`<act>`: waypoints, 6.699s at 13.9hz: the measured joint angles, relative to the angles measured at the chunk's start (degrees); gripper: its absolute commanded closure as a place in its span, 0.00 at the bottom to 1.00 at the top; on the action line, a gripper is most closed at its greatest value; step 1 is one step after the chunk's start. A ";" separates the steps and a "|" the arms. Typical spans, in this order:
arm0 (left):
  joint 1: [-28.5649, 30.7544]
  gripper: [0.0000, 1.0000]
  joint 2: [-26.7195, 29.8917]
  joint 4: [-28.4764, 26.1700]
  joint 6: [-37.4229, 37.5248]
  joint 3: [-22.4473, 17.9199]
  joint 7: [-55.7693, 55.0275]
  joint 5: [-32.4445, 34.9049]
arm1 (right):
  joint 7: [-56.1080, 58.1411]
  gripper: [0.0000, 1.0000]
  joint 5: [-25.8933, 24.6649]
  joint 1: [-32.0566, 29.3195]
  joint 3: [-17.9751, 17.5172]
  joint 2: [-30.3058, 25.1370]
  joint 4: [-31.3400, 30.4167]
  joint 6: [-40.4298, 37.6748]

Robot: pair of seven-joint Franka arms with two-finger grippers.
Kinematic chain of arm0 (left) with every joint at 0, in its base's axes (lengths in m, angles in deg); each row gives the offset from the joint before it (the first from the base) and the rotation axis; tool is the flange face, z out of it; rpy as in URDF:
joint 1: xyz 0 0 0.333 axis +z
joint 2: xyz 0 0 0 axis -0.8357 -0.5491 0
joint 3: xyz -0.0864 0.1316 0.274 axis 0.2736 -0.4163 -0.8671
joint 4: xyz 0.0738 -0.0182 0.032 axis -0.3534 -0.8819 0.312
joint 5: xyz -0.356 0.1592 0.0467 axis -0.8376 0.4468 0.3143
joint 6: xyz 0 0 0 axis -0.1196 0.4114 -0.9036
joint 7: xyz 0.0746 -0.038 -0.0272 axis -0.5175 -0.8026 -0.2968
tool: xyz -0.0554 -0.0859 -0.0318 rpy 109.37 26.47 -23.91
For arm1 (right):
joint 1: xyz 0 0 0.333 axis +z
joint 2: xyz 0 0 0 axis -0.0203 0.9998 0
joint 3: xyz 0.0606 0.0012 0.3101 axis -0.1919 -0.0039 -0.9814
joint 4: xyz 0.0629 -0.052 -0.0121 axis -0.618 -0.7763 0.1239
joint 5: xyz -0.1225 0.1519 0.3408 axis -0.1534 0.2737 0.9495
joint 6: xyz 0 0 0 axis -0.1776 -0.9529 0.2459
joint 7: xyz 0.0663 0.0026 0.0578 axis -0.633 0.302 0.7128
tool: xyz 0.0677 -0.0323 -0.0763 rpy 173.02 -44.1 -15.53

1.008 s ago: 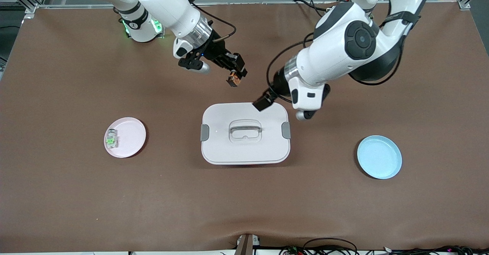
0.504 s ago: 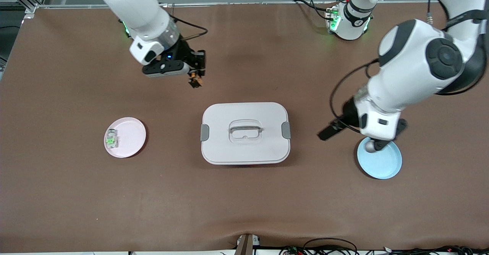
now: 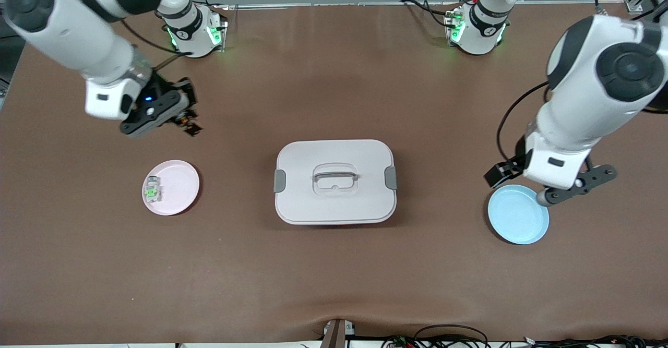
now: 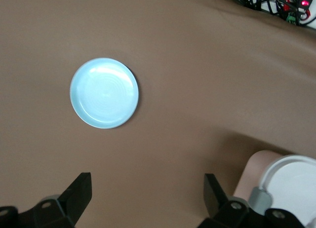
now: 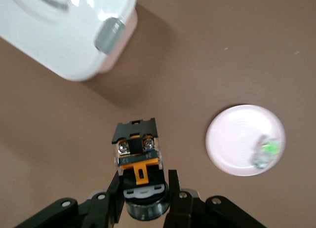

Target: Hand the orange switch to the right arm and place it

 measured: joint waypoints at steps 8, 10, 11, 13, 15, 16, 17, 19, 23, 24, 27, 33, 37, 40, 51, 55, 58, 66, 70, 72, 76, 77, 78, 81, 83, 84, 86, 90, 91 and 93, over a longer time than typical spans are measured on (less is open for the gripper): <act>-4.35 0.00 10.05 -1.07 4.37 -14.03 23.68 -10.35 | 36.71 1.00 -7.46 -12.53 0.03 5.42 -5.43 9.68; -6.03 0.00 14.45 -4.06 5.23 -19.57 30.89 -13.07 | 41.99 1.00 -7.55 -14.54 0.02 8.76 -8.53 16.01; -6.39 0.00 16.36 -5.62 6.02 -21.15 32.66 -13.86 | 44.18 1.00 -7.62 -15.36 0.02 10.87 -9.39 18.83; -8.25 0.00 18.85 -7.51 8.07 -23.86 33.50 -15.04 | 46.36 1.00 -9.02 -15.97 0.01 15.05 -9.80 23.59; -9.73 0.00 20.22 -8.66 8.54 -25.33 33.50 -15.71 | 46.44 1.00 -10.35 -15.95 -0.42 18.32 -9.79 26.51; -10.84 0.00 20.94 -9.51 8.61 -26.25 33.50 -15.87 | 46.44 1.00 -10.58 -15.93 -0.63 19.61 -9.78 27.97; -12.40 0.00 21.86 -10.70 8.62 -27.52 33.50 -15.93 | 46.45 1.00 -10.65 -15.93 -0.77 20.81 -9.77 29.34; -14.02 0.00 23.50 -12.57 8.63 -28.71 33.25 -15.93 | 46.59 1.00 -10.70 -15.85 -0.96 22.68 -9.74 30.86; -14.14 0.00 24.50 -13.78 8.63 -28.80 33.18 -15.94 | 46.65 1.00 -10.71 -14.58 -1.23 25.46 -9.74 32.30; -14.14 0.00 24.50 -13.89 8.63 -28.81 33.18 -15.94 | 46.65 1.00 -10.71 -14.34 -1.24 26.34 -9.76 32.79; -14.14 0.00 24.50 -14.14 8.96 -28.85 33.18 -15.94 | 46.69 1.00 -10.77 -13.93 -1.24 28.69 -9.74 34.45; -14.12 0.00 24.63 -14.11 9.86 -29.15 33.28 -15.94 | 46.77 1.00 -13.72 -13.09 -1.19 29.72 -10.01 34.64; -14.12 0.00 24.61 -13.85 9.85 -29.57 33.22 -15.94 | 46.77 0.94 -14.04 -13.17 -1.01 30.18 -10.98 34.64; -13.83 0.00 24.61 -13.71 9.85 -29.77 33.23 -15.94 | 46.78 0.00 -14.07 -13.20 -1.01 30.18 -11.19 34.65; -13.49 0.00 24.61 -13.54 9.85 -29.99 33.28 -15.94 | 47.26 0.00 -14.09 -13.71 -0.93 27.80 -6.85 29.73; -13.48 0.00 24.61 -13.53 9.94 -29.99 33.29 -15.94 | 32.78 0.00 -13.94 -14.96 -0.75 25.15 -4.48 25.87; -13.18 0.00 24.62 -13.50 11.00 -30.00 33.29 -15.94 | 19.07 0.00 -13.94 -15.57 -0.66 23.78 -4.33 26.90; -12.91 0.00 24.89 -13.20 11.94 -30.01 33.29 -15.94 | -24.70 0.00 -13.94 -16.38 -0.50 22.79 -4.28 28.10; -12.91 0.00 24.89 -13.20 12.03 -30.01 33.29 -15.94 | -30.55 0.00 -13.93 -16.38 -0.62 22.70 -2.57 27.79; -12.94 0.00 24.89 -13.20 12.03 -30.00 33.29 -15.94 | -31.01 0.00 -13.93 -16.37 -0.76 22.55 0.35 23.93; -12.98 0.00 24.91 -13.16 12.03 -29.93 33.30 -15.94 | -31.17 0.00 -13.64 -15.63 -1.62 21.68 13.69 3.61; -12.98 0.00 24.94 -13.12 12.03 -29.89 33.30 -15.94 | -31.17 0.00 -12.58 -15.52 -1.71 21.00 16.37 -0.24; -12.99 0.00 25.03 -13.04 12.03 -29.85 33.30 -15.94 | -31.17 0.00 -11.18 -15.54 -1.66 20.01 18.17 -2.75; -13.00 0.00 25.42 -12.83 12.25 -29.79 33.30 -15.94 | -31.17 0.00 -9.45 -15.71 -1.34 14.83 19.58 -7.46; -12.99 0.00 25.70 -12.76 12.39 -29.80 33.30 -15.94 | -31.16 0.00 -9.30 -15.76 -1.14 10.32 19.14 -9.36; -12.98 0.00 25.89 -12.73 12.60 -29.81 33.30 -15.94 | -31.15 0.00 -9.19 -15.77 -1.10 7.72 18.15 -9.77; -12.95 0.00 26.29 -12.72 13.29 -29.94 33.30 -15.94 | -30.96 0.00 -7.94 -15.83 -1.00 2.12 14.13 -9.96; -12.92 0.00 26.49 -12.72 13.71 -30.03 33.30 -15.94 | -27.79 0.00 -5.55 -17.82 -0.63 -2.83 8.53 -9.15; -12.92 0.00 26.49 -12.70 13.71 -30.03 33.30 -15.94 | -27.47 0.00 -5.34 -18.30 -0.58 -2.92 8.28 -9.07; -12.92 0.00 26.48 -12.60 13.71 -30.03 33.30 -15.94 | -27.14 0.00 -5.21 -18.56 -0.53 -2.95 8.25 -9.20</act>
